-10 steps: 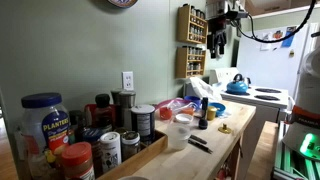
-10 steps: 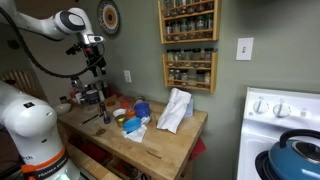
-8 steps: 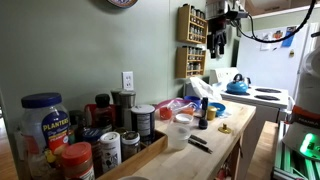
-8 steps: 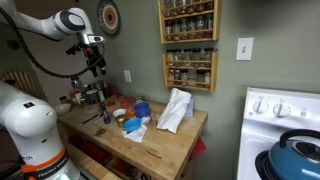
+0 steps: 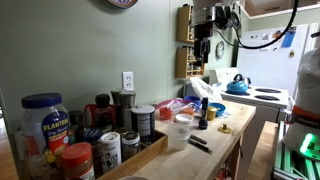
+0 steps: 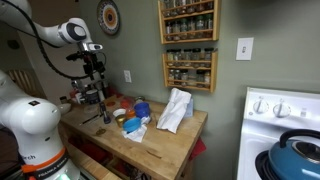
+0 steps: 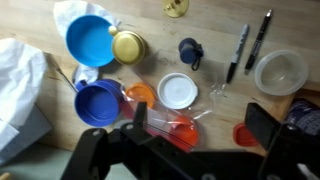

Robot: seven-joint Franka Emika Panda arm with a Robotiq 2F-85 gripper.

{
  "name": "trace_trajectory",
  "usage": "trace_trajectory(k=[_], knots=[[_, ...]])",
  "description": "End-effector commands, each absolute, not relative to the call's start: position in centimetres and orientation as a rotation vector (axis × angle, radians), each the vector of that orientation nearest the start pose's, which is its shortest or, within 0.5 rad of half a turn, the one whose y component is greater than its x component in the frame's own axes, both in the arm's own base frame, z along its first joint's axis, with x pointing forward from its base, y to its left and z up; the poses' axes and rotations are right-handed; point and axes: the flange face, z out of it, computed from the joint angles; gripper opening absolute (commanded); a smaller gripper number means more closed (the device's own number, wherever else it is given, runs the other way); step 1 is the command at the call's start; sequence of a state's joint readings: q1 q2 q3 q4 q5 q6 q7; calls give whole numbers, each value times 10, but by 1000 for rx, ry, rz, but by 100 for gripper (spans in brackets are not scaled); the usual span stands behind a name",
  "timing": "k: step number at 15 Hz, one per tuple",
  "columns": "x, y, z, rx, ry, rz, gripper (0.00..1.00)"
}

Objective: Move the clear lunch box a little forward on the table, pick up the black pen and put it in the clear lunch box, pick up the black marker and put it in the clear lunch box

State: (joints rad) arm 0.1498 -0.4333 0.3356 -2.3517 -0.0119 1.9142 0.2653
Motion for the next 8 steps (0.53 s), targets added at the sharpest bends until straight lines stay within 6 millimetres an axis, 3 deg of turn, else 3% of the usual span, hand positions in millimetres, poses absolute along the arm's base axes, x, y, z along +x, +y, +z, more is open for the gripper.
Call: trace_trajectory(k=[1,5,8], knots=[[399,255,436,-3135,-554,-1,100],[418,293,374,-2976,-790,73,100],[424,301,339,-2868,-970,204,100]])
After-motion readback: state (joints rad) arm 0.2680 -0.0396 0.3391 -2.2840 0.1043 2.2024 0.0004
